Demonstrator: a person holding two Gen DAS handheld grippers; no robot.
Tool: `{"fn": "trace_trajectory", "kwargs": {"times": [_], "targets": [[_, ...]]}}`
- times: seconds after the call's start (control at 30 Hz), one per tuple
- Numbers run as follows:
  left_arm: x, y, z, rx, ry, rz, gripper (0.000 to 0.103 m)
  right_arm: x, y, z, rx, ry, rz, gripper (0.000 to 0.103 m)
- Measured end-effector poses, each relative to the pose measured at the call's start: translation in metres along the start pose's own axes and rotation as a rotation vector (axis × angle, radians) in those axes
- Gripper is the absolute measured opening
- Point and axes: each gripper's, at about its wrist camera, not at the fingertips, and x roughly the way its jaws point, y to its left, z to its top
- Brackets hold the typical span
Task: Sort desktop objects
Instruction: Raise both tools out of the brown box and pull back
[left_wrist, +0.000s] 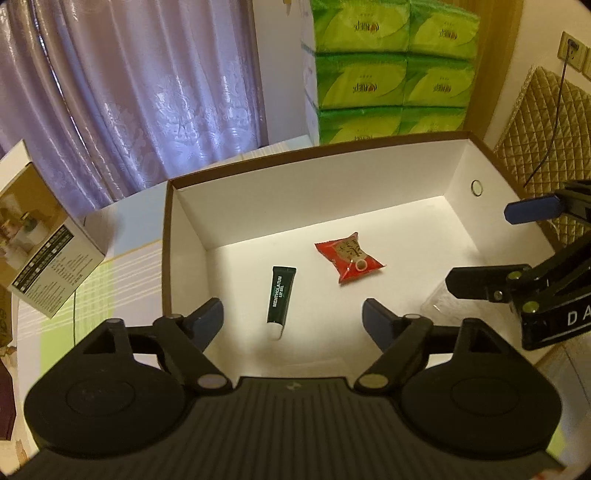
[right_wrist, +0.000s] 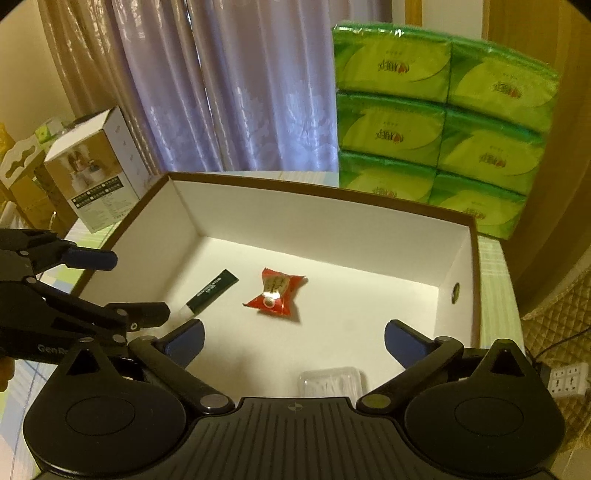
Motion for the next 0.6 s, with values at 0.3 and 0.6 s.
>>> {"fn": "trace_trajectory", "kwargs": {"times": [0.3,0.6], "targets": [[-0.039,-0.007,-0.013,-0.023,-0.029,0.011,0.083,-0.037,0.010,-0.015,-0.012,-0.026,-0.028,0.101],[-0.078,-0.016,-0.027,-0.047,-0.057,0.027,0.086,-0.077,0.020,-0.029,-0.004,-0.054,-0.048,0.101]]}}
